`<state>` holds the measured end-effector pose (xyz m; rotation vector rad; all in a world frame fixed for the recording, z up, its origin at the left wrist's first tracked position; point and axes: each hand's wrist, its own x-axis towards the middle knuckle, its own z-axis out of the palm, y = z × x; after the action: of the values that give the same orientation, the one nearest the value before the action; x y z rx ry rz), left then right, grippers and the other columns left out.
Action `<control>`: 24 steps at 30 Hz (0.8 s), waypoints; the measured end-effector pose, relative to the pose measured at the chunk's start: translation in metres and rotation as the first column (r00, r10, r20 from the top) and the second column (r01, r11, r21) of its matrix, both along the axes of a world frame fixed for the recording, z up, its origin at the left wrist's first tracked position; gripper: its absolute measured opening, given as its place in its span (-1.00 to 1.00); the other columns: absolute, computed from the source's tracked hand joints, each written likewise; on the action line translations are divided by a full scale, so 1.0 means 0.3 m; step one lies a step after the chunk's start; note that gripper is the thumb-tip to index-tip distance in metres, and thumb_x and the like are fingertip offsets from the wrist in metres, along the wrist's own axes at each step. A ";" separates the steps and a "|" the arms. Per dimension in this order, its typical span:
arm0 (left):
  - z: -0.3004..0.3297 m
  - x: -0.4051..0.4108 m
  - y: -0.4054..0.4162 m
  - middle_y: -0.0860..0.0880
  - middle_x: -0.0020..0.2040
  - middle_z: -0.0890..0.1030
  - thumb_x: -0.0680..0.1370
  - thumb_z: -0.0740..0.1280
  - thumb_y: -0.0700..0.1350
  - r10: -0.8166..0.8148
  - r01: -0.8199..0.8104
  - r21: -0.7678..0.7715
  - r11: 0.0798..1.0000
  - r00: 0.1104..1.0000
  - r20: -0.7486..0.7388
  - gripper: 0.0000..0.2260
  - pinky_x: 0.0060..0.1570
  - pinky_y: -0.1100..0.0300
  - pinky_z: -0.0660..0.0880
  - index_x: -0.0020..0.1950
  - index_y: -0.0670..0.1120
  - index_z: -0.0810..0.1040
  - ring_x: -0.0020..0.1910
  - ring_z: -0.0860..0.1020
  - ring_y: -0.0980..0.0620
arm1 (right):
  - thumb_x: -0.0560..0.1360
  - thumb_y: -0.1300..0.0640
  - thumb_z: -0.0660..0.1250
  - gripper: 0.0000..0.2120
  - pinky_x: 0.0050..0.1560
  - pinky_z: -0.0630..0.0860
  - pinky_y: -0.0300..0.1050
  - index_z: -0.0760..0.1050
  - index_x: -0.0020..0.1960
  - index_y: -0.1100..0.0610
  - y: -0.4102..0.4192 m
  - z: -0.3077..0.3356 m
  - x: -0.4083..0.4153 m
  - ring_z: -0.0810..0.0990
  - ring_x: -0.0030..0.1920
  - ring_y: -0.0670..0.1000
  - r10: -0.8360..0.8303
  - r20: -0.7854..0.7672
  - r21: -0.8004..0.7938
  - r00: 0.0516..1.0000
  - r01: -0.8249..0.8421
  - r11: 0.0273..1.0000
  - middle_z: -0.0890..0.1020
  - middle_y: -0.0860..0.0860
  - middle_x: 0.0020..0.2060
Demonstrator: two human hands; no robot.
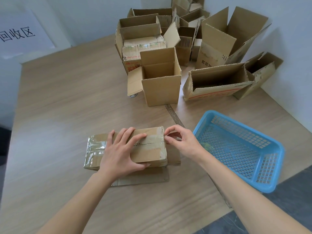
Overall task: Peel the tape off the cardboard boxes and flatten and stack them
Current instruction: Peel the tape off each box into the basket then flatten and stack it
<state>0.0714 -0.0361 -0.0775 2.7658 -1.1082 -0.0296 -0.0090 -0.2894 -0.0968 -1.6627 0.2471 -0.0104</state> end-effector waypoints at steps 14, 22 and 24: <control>0.002 -0.002 -0.005 0.01 0.50 0.35 0.20 0.34 0.56 0.007 -0.007 0.014 1.000 1.000 -0.003 -0.09 0.52 -0.27 0.08 0.50 0.29 0.29 0.51 0.31 -0.09 | 0.49 0.26 0.52 -0.90 0.11 0.59 -0.16 0.64 -0.04 0.14 -0.021 0.024 0.020 0.66 -0.05 -0.09 0.053 -0.030 0.016 0.998 -0.052 0.999 0.67 -0.03 -0.07; 0.003 -0.004 -0.002 0.01 0.50 0.36 0.20 0.35 0.56 0.004 -0.004 0.006 1.000 1.000 -0.004 -0.10 0.52 -0.27 0.09 0.49 0.29 0.30 0.50 0.33 -0.11 | 0.56 0.24 0.44 -0.86 0.10 0.62 -0.05 0.55 0.05 0.30 -0.053 0.043 0.044 0.64 -0.09 -0.02 0.227 -0.126 0.100 0.966 -0.216 0.971 0.66 0.11 -0.09; 0.007 -0.006 -0.004 0.00 0.50 0.36 0.21 0.35 0.56 0.003 -0.003 0.004 1.000 1.000 -0.010 -0.10 0.52 -0.27 0.08 0.49 0.29 0.30 0.51 0.33 -0.11 | 0.58 0.20 0.43 -0.86 0.17 0.61 0.00 0.55 0.05 0.26 -0.055 0.034 0.041 0.65 -0.06 0.02 0.236 -0.146 0.094 0.961 -0.224 0.970 0.68 0.17 -0.07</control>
<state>0.0697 -0.0374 -0.0753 2.7679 -1.1028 -0.0460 0.0032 -0.3060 -0.0865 -1.6088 0.1689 0.3030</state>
